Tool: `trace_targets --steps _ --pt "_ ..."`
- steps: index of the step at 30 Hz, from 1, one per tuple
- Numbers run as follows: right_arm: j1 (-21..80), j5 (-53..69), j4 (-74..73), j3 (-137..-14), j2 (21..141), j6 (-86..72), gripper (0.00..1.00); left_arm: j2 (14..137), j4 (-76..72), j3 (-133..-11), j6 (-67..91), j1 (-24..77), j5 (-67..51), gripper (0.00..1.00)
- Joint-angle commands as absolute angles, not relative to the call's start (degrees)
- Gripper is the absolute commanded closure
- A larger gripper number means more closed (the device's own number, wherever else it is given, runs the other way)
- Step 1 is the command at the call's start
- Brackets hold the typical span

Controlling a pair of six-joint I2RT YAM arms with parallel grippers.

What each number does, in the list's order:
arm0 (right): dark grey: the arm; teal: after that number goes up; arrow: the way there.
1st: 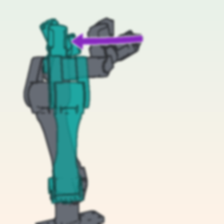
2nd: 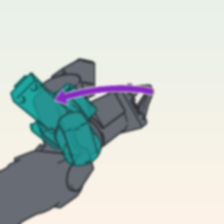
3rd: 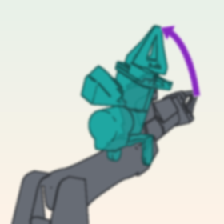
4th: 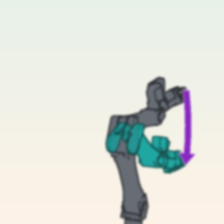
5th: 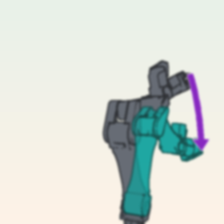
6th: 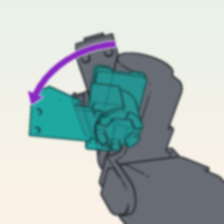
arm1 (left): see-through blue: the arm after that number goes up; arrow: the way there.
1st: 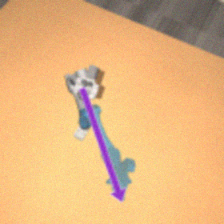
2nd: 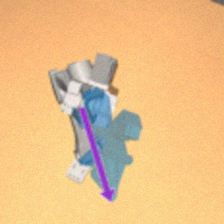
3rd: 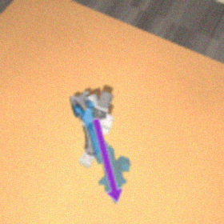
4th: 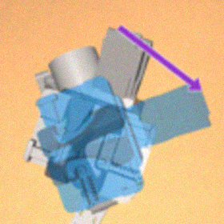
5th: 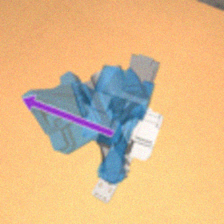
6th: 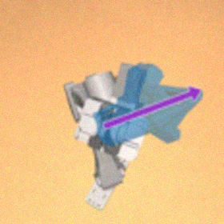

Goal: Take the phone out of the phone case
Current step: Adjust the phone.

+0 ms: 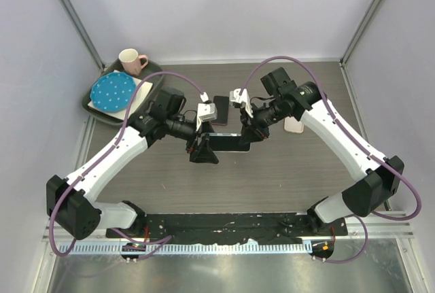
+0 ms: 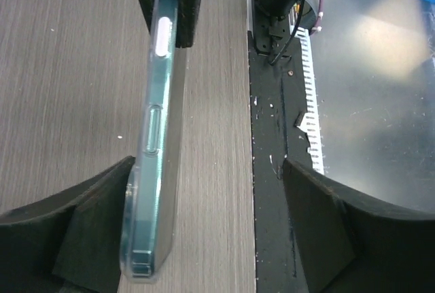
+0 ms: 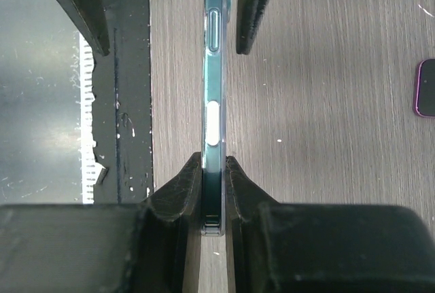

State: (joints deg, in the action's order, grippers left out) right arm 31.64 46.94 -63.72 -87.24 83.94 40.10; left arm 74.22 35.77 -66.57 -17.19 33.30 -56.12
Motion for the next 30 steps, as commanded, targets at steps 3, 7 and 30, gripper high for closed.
trace_targets --steps 3,7,30 --pt "31.6 47.8 -61.1 -90.4 83.8 40.3 0.99 73.3 38.0 -66.2 -20.7 33.7 -59.4 0.31" --pt "31.6 48.3 -60.8 -90.5 84.0 40.3 0.99 73.5 37.4 -65.6 -20.4 34.1 -59.8 0.58" --pt "31.6 48.1 -59.2 -92.7 85.0 39.2 0.99 74.0 37.0 -65.1 -20.2 34.5 -60.7 0.88"
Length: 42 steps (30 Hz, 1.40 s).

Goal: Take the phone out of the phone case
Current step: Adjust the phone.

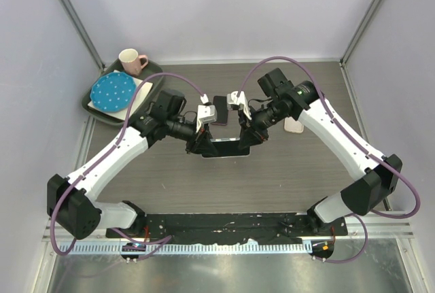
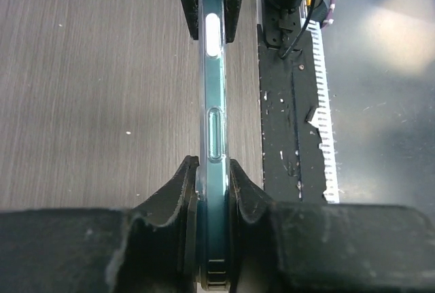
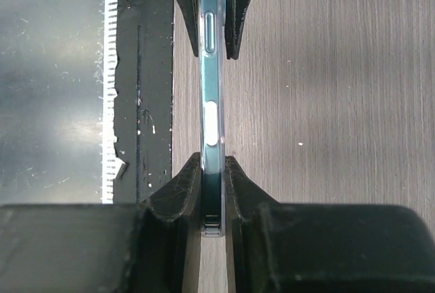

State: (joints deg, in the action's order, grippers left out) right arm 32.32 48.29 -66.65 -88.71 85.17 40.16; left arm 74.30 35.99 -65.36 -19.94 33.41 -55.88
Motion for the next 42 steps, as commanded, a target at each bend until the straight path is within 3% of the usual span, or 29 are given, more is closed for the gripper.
trace_targets --steps 1,2,5,6,7,9,10,12,14,22,25,28,29,30,36,40,42 --pt "31.6 48.1 -59.1 -92.6 85.0 39.0 0.99 74.0 37.0 -65.1 -20.2 34.7 -60.8 0.94" --pt "31.6 48.0 -59.0 -92.6 84.9 39.0 0.99 74.2 37.0 -65.1 -20.2 34.7 -60.9 0.99" --pt "31.6 47.4 -58.3 -92.7 84.6 38.7 0.94 74.4 37.2 -65.1 -20.2 34.8 -60.9 1.00" --pt "31.6 47.1 -57.8 -92.4 84.3 38.5 0.87 74.3 37.0 -65.1 -20.2 34.7 -60.8 1.00" --pt "31.6 47.0 -57.7 -92.2 84.0 38.4 0.71 74.1 36.8 -65.1 -20.1 34.7 -60.7 1.00" --pt "30.8 47.8 -57.2 -91.0 83.2 38.3 0.56 73.0 35.3 -65.0 -19.1 34.7 -60.6 1.00" --pt "30.2 49.0 -56.9 -90.4 81.9 38.1 0.44 72.5 34.9 -65.0 -18.7 34.5 -61.0 1.00" --pt "28.2 51.5 -55.8 -89.0 80.6 37.4 0.30 71.9 34.4 -66.0 -17.4 34.4 -61.4 1.00" --pt "26.6 55.5 -55.1 -87.6 78.7 35.8 0.25 71.7 34.3 -67.1 -16.8 33.4 -62.9 1.00" --pt "16.4 74.0 -46.7 -83.1 75.5 24.6 0.24 72.2 22.0 -69.8 -0.4 27.9 -62.6 1.00" --pt "15.0 76.5 -30.6 -75.4 74.4 8.9 0.24 73.5 15.7 -69.1 6.7 27.2 -63.8 1.00" --pt "14.5 70.3 3.7 -62.6 71.0 -21.7 0.27 74.5 13.5 -68.1 8.9 27.0 -66.4 1.00" --pt "14.2 68.0 24.8 -59.6 70.0 -37.5 0.25 74.5 13.4 -68.4 9.1 27.0 -66.3 1.00" --pt "14.1 67.4 33.1 -57.6 70.1 -42.1 0.25 74.5 13.2 -68.3 9.3 27.0 -66.3 1.00" --pt "14.1 62.7 43.9 -54.3 70.8 -50.3 0.27 72.0 7.1 -64.8 13.2 26.5 -65.8 1.00" --pt "14.1 62.7 63.2 -51.5 73.0 -63.9 0.30 70.7 -3.9 -59.1 20.3 24.5 -64.3 1.00" --pt "14.1 62.6 63.1 -51.5 73.4 -64.5 0.32 70.3 -6.9 -57.7 23.2 23.2 -64.2 1.00"
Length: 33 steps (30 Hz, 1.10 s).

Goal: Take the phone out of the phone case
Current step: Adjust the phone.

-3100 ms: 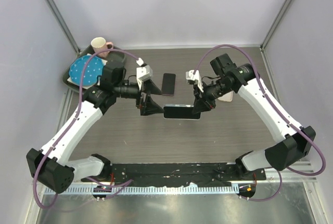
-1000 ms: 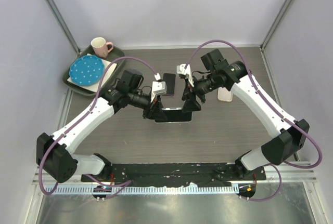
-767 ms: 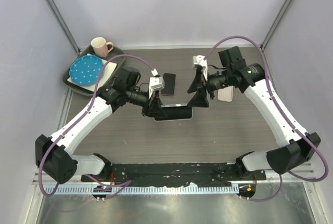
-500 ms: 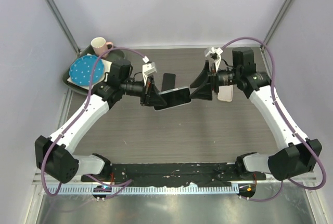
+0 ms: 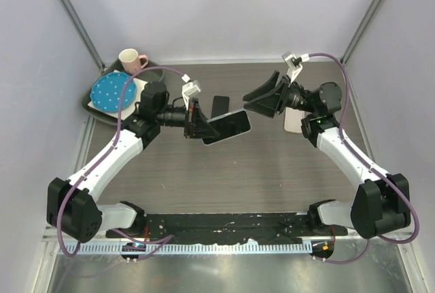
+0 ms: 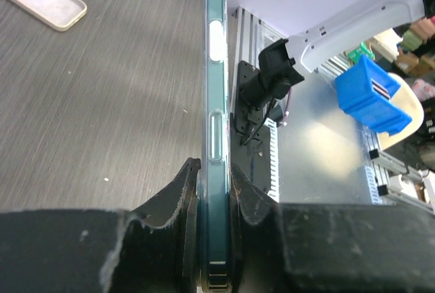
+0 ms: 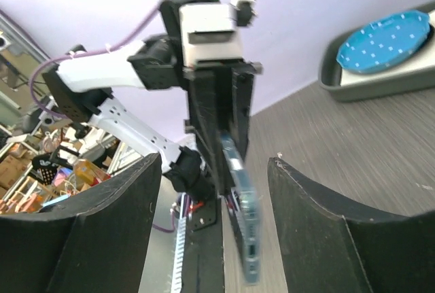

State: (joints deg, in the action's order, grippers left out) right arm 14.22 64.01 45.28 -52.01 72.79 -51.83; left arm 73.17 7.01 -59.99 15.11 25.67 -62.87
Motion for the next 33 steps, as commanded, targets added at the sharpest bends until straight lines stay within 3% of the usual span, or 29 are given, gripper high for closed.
trace_targets --steps 1,9,15,24,33 --pt "14.2 62.4 62.8 -50.7 73.5 -64.2 0.32 70.2 -9.8 -56.4 24.1 23.0 -64.1 1.00" --pt "15.7 59.1 53.9 -46.6 71.3 -53.6 0.30 69.9 -24.2 -54.0 35.0 22.5 -68.6 1.00" --pt "16.3 57.8 57.9 -47.8 73.6 -57.3 0.32 69.7 -25.8 -52.6 36.7 22.5 -70.0 1.00" --pt "16.8 58.8 66.9 -49.3 77.3 -65.0 0.58 69.5 -22.7 -52.1 33.6 22.5 -69.4 1.00" --pt "18.8 59.1 69.2 -50.5 78.9 -68.8 0.64 70.1 -21.0 -52.2 31.5 22.5 -69.6 1.00"
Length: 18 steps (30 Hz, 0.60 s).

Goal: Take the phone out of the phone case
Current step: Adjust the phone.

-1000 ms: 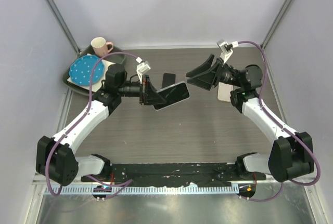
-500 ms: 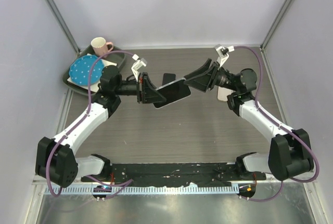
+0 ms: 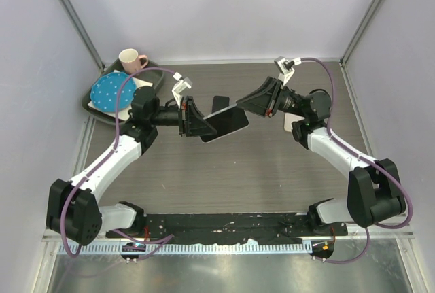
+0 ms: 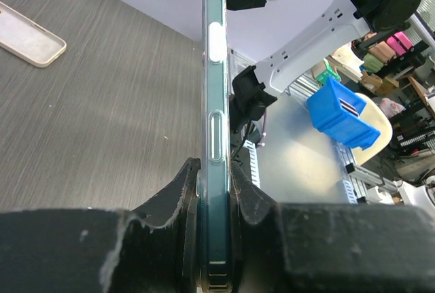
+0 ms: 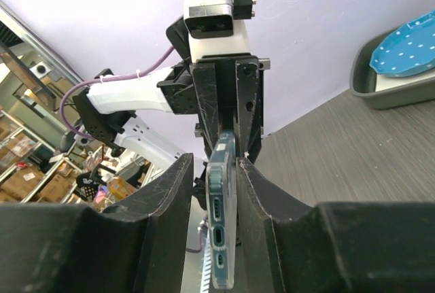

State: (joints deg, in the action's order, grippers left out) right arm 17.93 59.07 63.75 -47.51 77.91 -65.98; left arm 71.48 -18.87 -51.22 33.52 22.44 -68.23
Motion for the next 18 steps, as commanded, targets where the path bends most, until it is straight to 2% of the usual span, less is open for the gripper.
trace_targets --steps 1,8,14,16,18 --pt "19.2 59.2 69.3 -50.8 79.0 -68.9 0.66 70.0 -20.7 -52.3 31.1 22.6 -69.5 1.00" --pt "19.9 60.3 68.5 -50.2 79.4 -68.5 0.75 70.1 -19.1 -53.1 29.4 22.5 -69.5 1.00" --pt "20.0 60.0 68.4 -49.9 78.8 -70.3 0.90 70.3 -18.9 -53.8 28.9 22.7 -70.6 1.00" --pt "20.3 60.1 69.6 -50.4 79.3 -73.0 0.99 70.2 -18.5 -53.9 27.7 22.9 -71.2 1.00" --pt "20.8 60.8 71.3 -50.8 79.5 -75.0 0.99 70.1 -16.0 -54.3 24.4 23.2 -71.5 1.00"
